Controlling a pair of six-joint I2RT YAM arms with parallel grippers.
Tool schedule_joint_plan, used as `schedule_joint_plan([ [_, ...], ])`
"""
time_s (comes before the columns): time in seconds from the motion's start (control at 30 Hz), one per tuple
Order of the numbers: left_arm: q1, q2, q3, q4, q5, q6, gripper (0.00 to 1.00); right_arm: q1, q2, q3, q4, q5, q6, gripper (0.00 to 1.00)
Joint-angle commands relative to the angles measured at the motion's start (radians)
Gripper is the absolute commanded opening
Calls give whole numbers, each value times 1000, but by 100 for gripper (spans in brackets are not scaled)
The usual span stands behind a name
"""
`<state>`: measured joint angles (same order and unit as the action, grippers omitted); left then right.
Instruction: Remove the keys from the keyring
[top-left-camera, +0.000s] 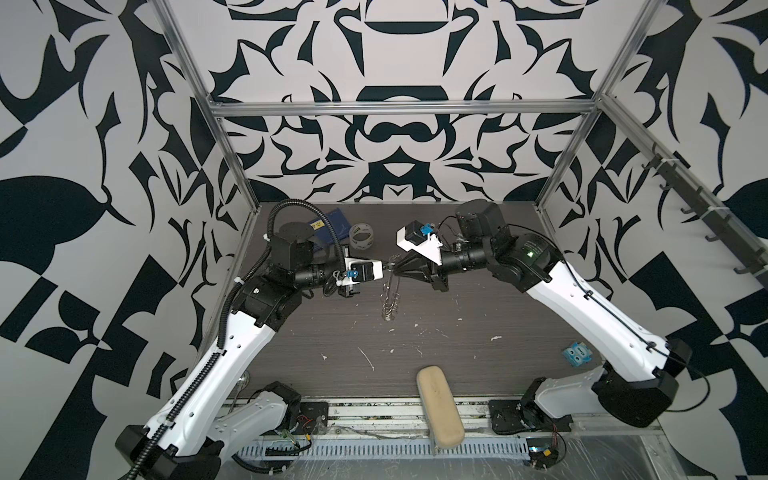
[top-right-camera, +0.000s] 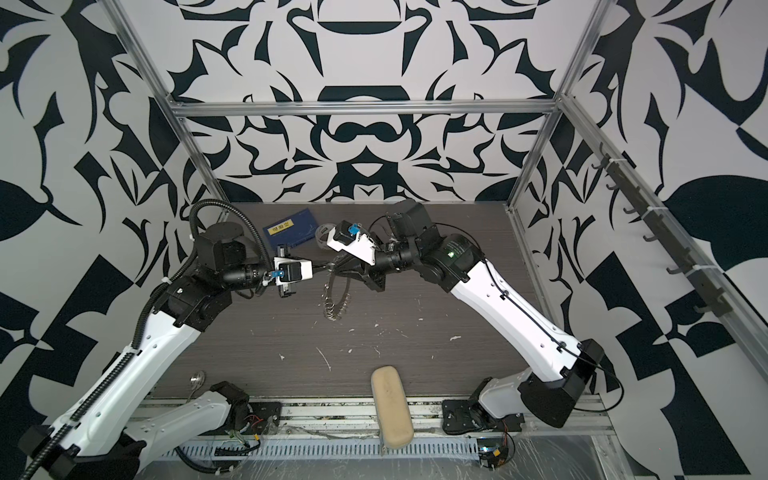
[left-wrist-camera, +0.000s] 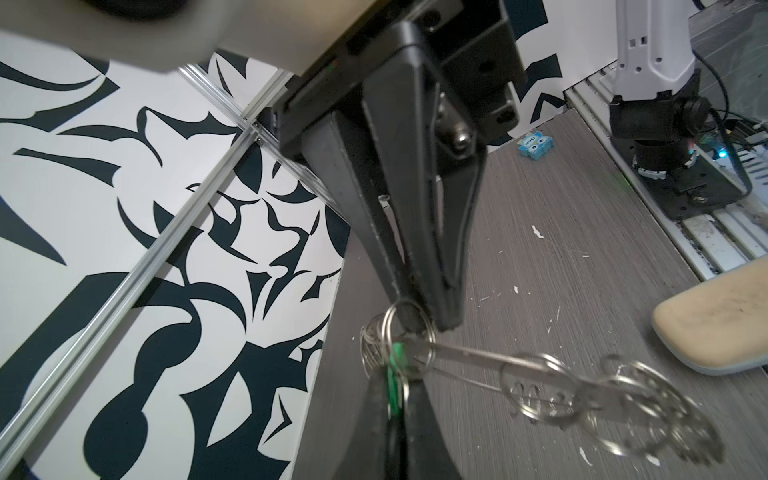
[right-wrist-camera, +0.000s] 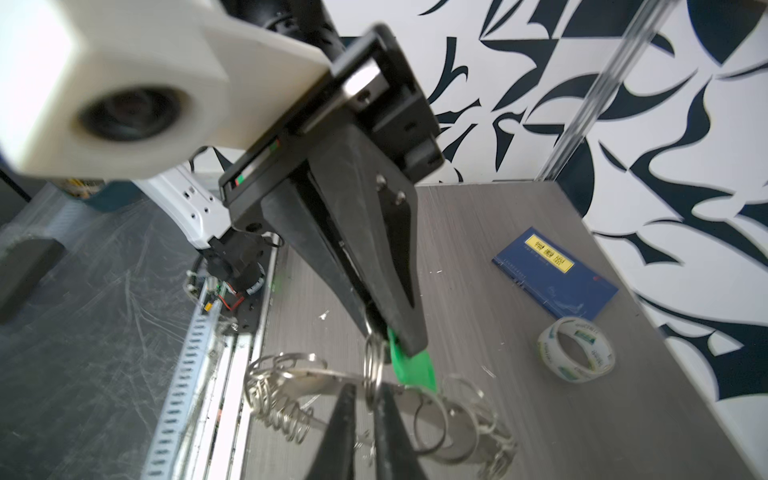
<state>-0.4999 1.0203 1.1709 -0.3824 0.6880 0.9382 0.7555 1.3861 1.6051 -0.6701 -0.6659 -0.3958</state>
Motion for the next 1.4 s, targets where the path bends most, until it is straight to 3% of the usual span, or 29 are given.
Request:
schedule_joint_plan([
  [0.0, -12, -9, 25, 2, -22, 8, 0, 4, -21, -8, -13, 17, -17, 25],
  [0.33, -22, -11, 35, -13, -39, 34, 0, -2, -7, 96, -113, 34, -57, 36],
  [0.8, -22, -29, 13, -43, 17, 126, 0, -4, 152, 317, -243, -33, -101, 37],
  [0.97, -22, -26, 10, -54, 18, 133, 0, -3, 194, 371, -294, -64, -108, 34],
  [1.37, -22, -9, 18, -55, -36, 106, 0, -4, 190, 366, -322, -53, -107, 15],
])
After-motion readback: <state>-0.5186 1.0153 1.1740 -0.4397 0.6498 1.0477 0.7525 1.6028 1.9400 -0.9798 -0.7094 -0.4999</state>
